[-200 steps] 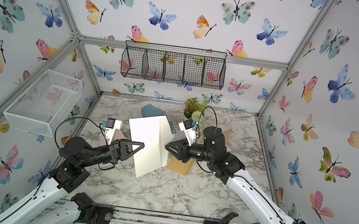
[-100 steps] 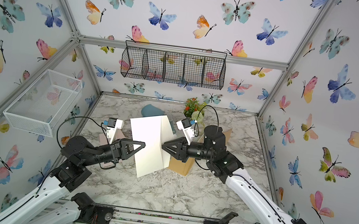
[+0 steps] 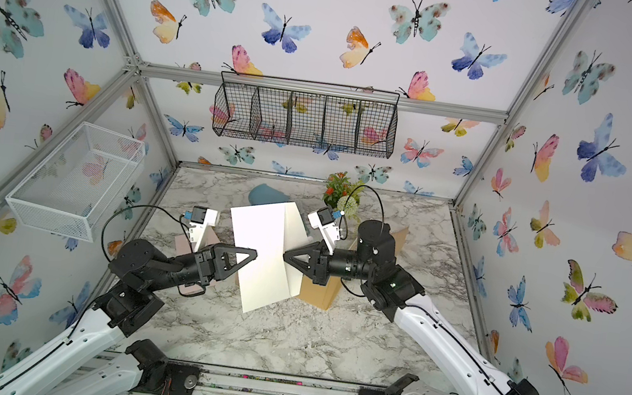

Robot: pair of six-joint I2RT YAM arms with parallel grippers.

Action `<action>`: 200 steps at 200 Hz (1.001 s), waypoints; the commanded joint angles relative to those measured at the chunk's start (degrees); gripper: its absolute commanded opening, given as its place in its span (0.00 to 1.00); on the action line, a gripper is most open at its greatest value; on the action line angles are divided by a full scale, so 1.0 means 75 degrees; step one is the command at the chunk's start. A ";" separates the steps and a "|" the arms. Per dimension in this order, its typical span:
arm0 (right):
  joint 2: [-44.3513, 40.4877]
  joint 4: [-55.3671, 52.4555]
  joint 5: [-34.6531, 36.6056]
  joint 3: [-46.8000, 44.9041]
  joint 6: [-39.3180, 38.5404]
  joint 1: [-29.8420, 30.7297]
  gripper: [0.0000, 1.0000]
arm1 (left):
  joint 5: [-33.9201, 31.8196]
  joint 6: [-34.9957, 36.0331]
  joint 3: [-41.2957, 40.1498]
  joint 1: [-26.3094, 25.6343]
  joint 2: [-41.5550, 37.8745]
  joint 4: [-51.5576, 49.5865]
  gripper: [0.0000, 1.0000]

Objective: Take the letter paper out of the envelope
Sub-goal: Take out the letter paper from the envelope.

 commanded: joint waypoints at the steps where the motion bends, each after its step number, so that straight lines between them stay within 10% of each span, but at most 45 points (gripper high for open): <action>1: 0.0017 0.0308 -0.0211 -0.0130 0.0062 -0.0028 0.04 | 0.0289 -0.0045 -0.0053 0.0023 -0.0031 0.0410 0.00; 108: -0.0048 0.1113 -0.0738 -0.0367 0.0604 -0.0026 0.17 | 0.0278 -0.0127 -0.0343 0.0037 0.0293 0.0859 0.00; 143: -0.0007 0.1113 -0.0768 -0.0389 0.0593 -0.0027 0.01 | 0.0302 -0.0154 -0.0317 0.0037 0.0282 0.0883 0.00; 200: -0.0353 -0.0018 -0.0086 -0.0126 -0.0004 -0.0035 0.01 | 0.0313 0.0085 -0.0398 0.0323 -0.0004 0.0328 0.00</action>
